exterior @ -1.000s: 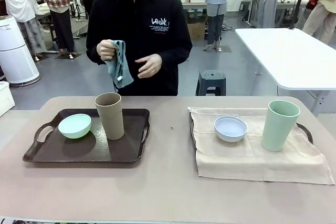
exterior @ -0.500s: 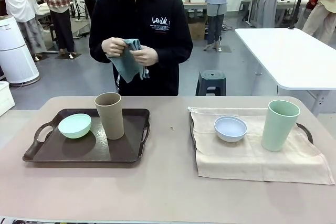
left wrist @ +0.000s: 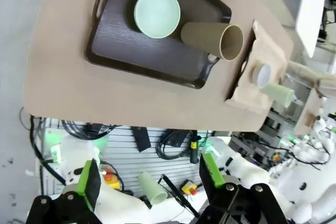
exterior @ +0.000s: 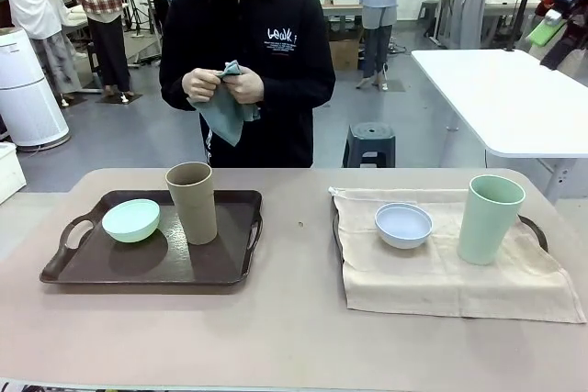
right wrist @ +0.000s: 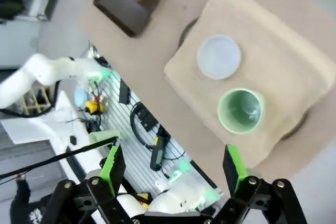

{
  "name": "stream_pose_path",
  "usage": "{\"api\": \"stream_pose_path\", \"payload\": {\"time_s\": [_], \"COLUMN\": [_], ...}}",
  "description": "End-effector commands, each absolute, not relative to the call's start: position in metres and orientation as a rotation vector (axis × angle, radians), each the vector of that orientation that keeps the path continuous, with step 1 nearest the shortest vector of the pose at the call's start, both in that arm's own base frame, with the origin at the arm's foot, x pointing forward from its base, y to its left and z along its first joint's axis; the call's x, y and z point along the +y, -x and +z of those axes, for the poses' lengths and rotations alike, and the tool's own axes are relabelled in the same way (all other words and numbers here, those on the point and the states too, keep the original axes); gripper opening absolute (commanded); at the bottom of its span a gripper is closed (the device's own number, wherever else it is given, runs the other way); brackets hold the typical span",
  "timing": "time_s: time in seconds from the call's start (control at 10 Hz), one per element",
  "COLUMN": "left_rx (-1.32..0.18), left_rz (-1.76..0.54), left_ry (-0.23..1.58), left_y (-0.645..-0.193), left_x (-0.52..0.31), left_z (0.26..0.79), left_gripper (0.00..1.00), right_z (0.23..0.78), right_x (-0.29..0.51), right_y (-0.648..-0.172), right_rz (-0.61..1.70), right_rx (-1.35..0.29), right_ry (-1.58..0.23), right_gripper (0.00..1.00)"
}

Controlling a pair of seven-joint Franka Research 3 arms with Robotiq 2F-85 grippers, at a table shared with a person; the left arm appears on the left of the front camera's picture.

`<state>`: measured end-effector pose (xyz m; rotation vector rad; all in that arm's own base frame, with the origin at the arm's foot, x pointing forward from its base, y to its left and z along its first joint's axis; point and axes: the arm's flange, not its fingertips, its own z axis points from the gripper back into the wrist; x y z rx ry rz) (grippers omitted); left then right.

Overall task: Set up a tray with a mat and arrange the tableware.
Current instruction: Pick up the Picnic Bowl and Reusable plastic cup from the Handle tray in front of the human's position and hold them in the air.

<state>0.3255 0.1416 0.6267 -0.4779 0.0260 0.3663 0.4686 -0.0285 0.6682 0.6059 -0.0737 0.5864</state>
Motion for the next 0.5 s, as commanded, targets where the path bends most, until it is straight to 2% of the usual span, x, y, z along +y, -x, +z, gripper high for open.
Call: {"api": "stream_pose_path", "payload": {"time_s": [0.0, 0.2, 0.4], "left_rx": [0.028, 0.028, 0.111], "left_rz": [0.347, 0.368, 0.299], "left_ry": [0.523, 0.496, 0.34], "left_y": [-0.321, -0.322, -0.354], "left_x": [0.145, 0.148, 0.098], "left_z": [0.627, 0.626, 0.631], "left_gripper": [0.99, 0.99, 0.99], "right_z": [0.681, 0.674, 0.658], "right_x": [-0.054, -0.048, 0.043], "right_y": [-0.467, -0.466, -0.523], "right_rz": [0.499, 0.546, 0.883], "right_rx": [-0.078, -0.09, -0.225], "right_ry": [-0.567, -0.591, -0.522], "right_gripper": [0.97, 0.97, 0.97]}}
